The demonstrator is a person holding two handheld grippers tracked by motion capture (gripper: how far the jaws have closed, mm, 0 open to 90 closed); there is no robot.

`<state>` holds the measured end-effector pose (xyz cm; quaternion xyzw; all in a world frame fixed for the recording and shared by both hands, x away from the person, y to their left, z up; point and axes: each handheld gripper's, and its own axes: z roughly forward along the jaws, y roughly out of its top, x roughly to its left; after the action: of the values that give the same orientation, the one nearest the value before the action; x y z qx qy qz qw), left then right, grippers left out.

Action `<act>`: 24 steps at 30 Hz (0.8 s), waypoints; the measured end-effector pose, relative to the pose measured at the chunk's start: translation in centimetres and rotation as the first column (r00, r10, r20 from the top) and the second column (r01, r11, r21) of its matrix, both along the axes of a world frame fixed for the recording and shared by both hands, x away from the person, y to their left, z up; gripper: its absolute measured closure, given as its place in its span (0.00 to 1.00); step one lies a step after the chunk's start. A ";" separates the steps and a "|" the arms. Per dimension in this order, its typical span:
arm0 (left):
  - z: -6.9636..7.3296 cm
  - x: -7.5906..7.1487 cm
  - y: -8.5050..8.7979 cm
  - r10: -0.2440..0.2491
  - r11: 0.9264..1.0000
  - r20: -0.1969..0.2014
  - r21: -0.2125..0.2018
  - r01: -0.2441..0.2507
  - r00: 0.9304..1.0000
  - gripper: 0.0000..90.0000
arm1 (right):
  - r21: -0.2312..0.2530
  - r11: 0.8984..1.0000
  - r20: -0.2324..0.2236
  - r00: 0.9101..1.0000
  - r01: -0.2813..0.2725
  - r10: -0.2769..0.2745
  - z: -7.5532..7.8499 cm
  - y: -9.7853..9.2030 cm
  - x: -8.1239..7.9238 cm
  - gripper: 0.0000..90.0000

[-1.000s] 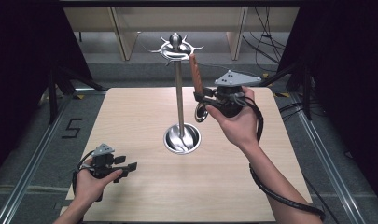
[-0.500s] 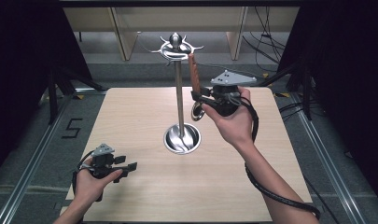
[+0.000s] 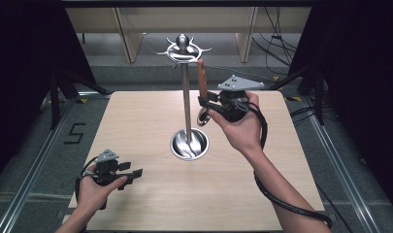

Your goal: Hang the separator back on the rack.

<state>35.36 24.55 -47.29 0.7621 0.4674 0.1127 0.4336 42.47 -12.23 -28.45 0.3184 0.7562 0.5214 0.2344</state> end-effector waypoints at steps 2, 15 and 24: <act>0.0 0.0 0.0 0.001 1.000 -0.001 0.001 -0.001 1.000 0.40 | 0.010 1.000 0.011 1.000 0.008 -0.008 0.1 0.0 -0.1 0.71; 0.0 0.0 0.0 0.001 1.000 0.000 0.000 -0.001 1.000 0.40 | 0.021 1.000 0.014 1.000 0.019 -0.019 0.4 -0.9 -0.5 0.57; -0.1 0.0 -0.1 0.009 1.000 0.000 -0.008 -0.009 1.000 0.40 | 0.024 0.999 0.027 0.999 0.026 -0.027 0.1 -2.7 -1.2 0.53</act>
<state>35.35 24.47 -47.34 0.7584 0.4712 0.1125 0.4361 41.25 -14.91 -28.33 0.3239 0.7425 0.5314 0.2479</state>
